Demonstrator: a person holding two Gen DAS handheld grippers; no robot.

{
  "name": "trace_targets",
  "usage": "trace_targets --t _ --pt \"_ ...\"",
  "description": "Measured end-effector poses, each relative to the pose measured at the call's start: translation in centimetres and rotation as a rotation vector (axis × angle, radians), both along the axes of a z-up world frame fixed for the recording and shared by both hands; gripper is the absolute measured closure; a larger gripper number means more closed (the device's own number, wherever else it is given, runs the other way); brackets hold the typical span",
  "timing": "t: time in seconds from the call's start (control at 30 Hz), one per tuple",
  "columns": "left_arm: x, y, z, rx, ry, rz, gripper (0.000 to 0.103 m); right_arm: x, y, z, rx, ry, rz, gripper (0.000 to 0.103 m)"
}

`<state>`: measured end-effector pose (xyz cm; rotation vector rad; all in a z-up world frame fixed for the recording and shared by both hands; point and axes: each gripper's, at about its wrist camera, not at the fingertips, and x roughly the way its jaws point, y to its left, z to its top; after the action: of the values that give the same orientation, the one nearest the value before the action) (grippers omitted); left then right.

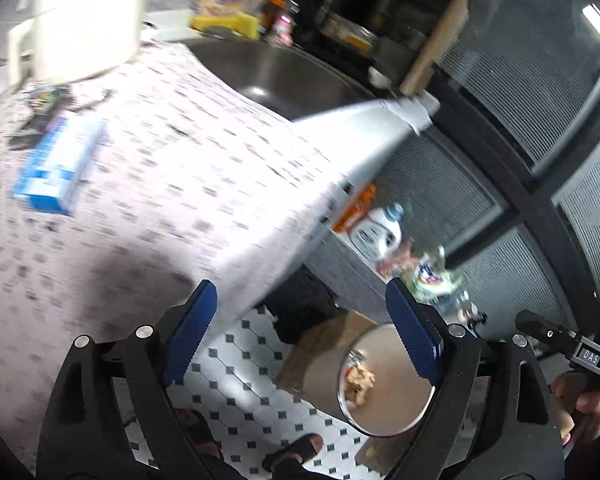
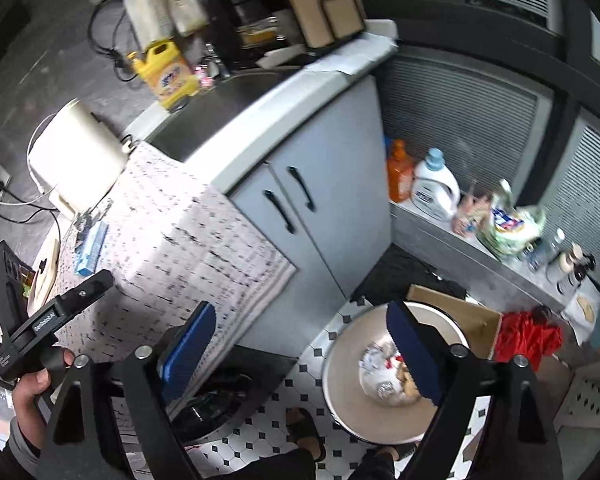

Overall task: Collect trash
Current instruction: 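Move both open tools back up over the counter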

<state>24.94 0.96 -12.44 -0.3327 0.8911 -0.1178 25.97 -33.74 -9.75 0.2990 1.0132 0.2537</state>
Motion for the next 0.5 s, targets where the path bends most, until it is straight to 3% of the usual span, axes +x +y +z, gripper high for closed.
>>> trace_targets --t 0.5 --pt "-1.6 15.1 2.1 0.003 -0.066 0.195 0.018 2.5 12.9 2.6 0.021 -0.063 0.088 0.011"
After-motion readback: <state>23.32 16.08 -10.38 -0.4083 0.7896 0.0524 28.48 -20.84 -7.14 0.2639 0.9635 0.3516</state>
